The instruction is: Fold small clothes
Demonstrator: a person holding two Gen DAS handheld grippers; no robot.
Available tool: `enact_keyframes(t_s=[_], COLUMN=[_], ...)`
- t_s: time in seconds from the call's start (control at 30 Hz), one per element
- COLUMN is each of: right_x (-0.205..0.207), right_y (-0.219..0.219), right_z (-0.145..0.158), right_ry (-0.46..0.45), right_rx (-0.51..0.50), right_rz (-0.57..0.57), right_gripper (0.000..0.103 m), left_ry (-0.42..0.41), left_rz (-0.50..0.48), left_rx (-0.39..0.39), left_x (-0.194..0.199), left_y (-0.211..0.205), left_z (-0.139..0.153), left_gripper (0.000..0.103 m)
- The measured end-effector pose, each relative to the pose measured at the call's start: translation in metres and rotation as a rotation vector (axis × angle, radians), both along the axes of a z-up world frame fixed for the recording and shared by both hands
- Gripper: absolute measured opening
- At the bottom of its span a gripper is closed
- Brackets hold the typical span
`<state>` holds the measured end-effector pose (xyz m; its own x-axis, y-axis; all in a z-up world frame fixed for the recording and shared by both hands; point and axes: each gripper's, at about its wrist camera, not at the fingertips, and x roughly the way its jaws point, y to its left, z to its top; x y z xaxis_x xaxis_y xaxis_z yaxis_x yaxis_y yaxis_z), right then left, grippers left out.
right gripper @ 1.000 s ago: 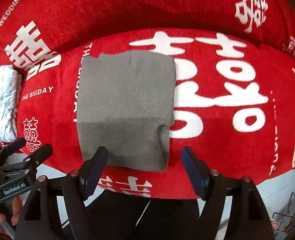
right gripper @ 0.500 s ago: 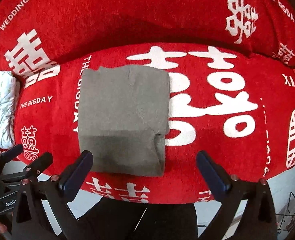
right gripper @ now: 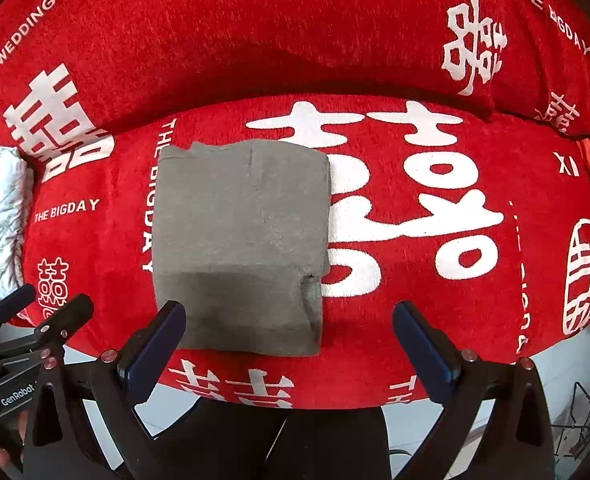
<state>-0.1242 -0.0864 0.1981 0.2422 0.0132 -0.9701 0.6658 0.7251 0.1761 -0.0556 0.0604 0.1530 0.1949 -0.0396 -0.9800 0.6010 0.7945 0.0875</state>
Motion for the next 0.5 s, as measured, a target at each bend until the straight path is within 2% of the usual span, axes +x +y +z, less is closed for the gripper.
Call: enact_keyframes(t_s=[0.5], right_x=[0.0037], right_y=[-0.0040], right_z=[0.0062], right_ry=[-0.003], right_rx=[-0.013], right_rz=[0.000], right_gripper=[0.103], left_ry=[-0.009], left_rz=[0.007], left_rx=[-0.006], left_x=[0.0038], left_y=[-0.0037], left_z=[0.0064], left_gripper=[0.103])
